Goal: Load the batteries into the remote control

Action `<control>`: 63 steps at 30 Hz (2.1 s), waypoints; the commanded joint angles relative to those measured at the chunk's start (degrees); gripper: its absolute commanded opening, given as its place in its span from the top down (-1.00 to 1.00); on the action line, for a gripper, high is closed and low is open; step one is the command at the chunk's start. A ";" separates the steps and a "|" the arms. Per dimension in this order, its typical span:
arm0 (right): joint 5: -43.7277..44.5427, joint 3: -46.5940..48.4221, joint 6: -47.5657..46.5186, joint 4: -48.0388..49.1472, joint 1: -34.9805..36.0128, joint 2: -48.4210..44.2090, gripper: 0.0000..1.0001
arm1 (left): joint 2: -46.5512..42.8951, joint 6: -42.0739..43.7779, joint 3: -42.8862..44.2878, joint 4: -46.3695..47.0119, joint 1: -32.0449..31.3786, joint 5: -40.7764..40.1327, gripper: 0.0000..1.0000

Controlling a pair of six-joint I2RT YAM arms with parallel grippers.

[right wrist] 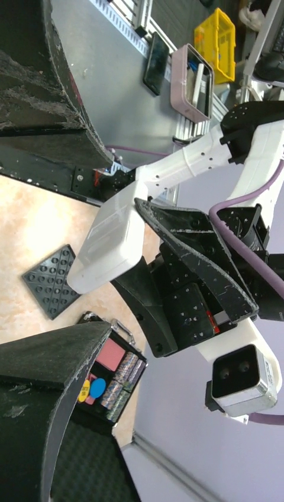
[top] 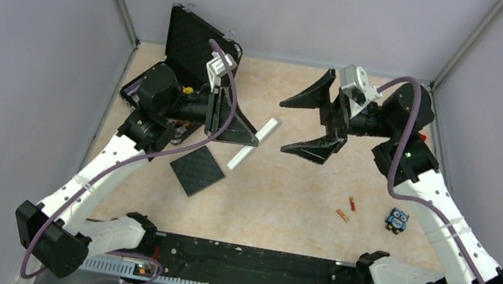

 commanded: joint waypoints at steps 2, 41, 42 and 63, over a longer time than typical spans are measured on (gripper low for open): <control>-8.61 0.52 0.65 12.02 0.06 3.35 -0.95 | -1.78 -1.18 2.79 2.45 -0.94 1.16 1.00; -6.86 -0.75 17.57 21.77 3.18 8.83 1.00 | -2.57 10.88 4.01 -8.43 -3.51 -7.76 -0.69; -4.37 -1.33 18.63 21.22 3.16 8.14 1.00 | -3.30 12.40 3.61 -9.57 -3.47 -9.85 -0.72; 29.67 -10.08 41.14 10.58 2.43 3.14 1.00 | -8.63 9.63 -7.65 0.91 -3.32 -34.16 -0.20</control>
